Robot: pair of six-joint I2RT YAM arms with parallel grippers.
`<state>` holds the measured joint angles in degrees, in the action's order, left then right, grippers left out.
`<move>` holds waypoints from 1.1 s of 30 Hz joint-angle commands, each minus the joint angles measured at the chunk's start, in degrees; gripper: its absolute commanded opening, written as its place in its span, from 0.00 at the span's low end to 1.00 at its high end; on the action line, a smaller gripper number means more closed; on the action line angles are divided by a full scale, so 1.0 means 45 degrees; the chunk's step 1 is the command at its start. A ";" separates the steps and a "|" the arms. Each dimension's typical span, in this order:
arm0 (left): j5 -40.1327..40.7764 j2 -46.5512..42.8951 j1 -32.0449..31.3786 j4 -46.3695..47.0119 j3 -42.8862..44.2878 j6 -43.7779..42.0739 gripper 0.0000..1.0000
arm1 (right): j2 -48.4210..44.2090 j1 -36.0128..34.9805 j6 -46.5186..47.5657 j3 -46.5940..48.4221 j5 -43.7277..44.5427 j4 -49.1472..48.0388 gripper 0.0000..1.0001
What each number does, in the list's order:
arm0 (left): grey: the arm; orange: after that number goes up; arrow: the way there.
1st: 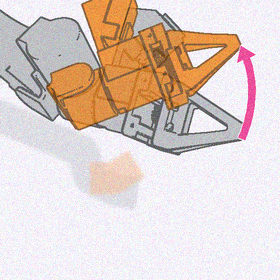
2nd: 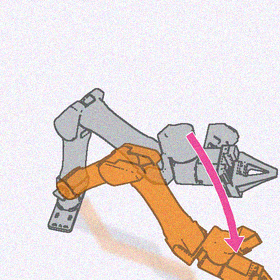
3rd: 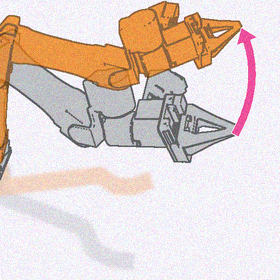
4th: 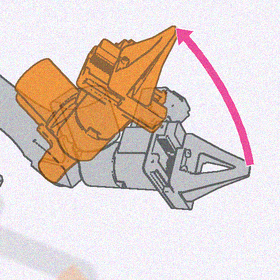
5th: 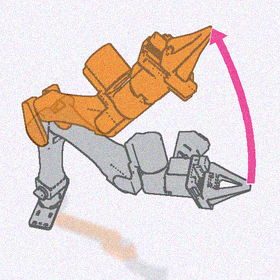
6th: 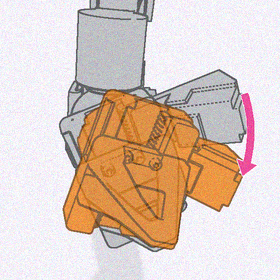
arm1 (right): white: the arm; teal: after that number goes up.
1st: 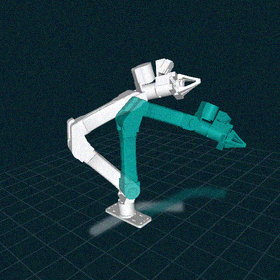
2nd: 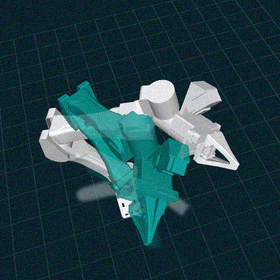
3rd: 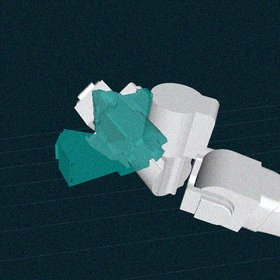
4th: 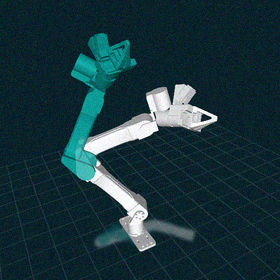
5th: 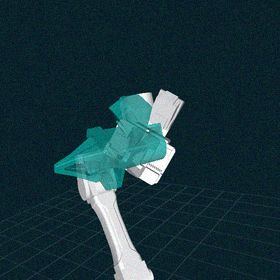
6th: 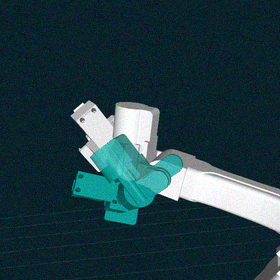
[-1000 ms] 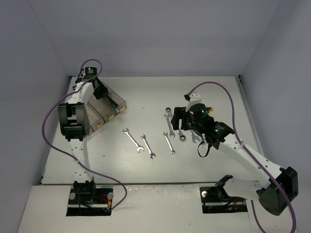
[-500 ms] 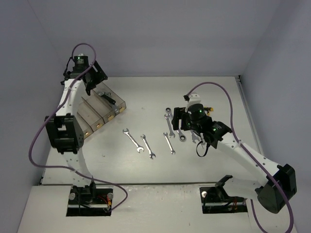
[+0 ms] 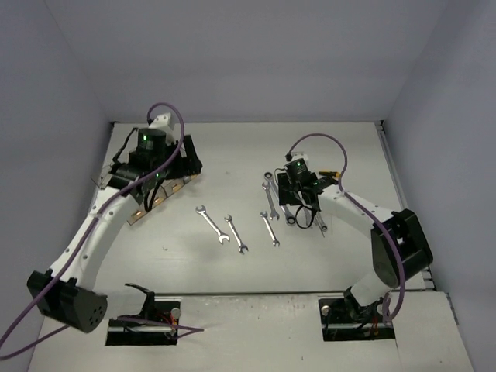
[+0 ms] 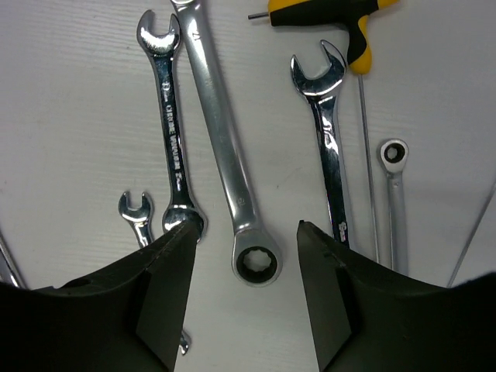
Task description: Sort the tools into containers
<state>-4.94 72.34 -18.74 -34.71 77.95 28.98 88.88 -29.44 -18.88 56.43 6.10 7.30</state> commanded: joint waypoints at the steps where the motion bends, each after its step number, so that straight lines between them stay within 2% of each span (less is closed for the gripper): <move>1: 0.0369 -0.1980 -0.0366 -0.0271 -0.1528 -0.0124 0.73 | 0.1426 0.0351 0.0806 0.1570 -0.0311 -0.0373 0.50; 7: 0.0450 -0.3108 -0.0484 -0.1026 -0.2904 -0.0018 0.74 | 0.3483 0.0773 0.1501 0.3147 -0.0766 -0.0129 0.49; 16: 0.0334 -0.3281 -0.0465 -0.1191 -0.3063 0.0045 0.74 | 0.5564 0.0781 0.2204 0.4863 -0.1028 0.0661 0.48; 24: 0.0150 -0.2999 -0.0484 -0.1172 -0.3019 -0.0039 0.74 | 0.5867 0.0768 0.2320 0.5061 -0.1366 0.0868 0.47; 33: -0.0159 -0.2421 -0.0503 -0.1126 -0.2697 -0.0224 0.74 | 0.5825 0.0750 0.1977 0.3945 -0.2071 0.1414 0.47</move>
<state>-4.66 60.38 -20.64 -41.12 63.09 28.93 115.16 -25.91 -9.28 76.78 -0.85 9.25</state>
